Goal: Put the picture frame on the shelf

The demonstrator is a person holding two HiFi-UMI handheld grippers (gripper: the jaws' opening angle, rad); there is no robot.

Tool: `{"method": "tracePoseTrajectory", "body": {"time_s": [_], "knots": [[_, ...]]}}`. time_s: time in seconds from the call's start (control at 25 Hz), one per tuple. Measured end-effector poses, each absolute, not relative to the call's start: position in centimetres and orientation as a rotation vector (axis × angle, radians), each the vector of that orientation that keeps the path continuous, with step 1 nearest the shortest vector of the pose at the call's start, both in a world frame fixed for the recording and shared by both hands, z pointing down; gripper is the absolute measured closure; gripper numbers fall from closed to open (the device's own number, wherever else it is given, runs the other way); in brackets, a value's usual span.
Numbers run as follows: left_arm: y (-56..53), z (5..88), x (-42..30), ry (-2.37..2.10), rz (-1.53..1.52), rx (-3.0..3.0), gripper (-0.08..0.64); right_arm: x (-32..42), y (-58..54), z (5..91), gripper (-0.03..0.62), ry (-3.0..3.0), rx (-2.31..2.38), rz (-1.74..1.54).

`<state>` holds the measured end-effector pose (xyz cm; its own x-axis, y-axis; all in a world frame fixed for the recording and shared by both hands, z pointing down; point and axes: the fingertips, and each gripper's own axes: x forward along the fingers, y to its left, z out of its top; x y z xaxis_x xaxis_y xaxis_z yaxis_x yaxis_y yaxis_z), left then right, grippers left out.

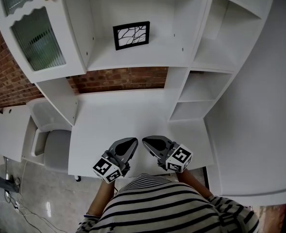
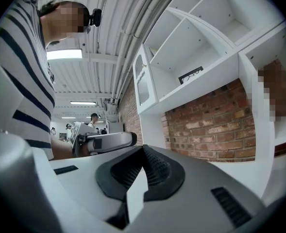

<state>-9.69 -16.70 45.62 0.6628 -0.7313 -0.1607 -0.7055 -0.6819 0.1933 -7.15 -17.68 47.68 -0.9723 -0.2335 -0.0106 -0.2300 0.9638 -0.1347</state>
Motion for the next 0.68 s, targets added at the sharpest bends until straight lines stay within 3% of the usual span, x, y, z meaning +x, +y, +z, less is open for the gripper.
{"method": "tracePoseTrajectory", "body": {"time_s": [0.68], "knots": [[-17.01,46.24,-9.25,-1.163,-0.334,2.753,0.552,-6.92,-18.01,47.33,0.584,3.080,-0.358,-0.229]]}}
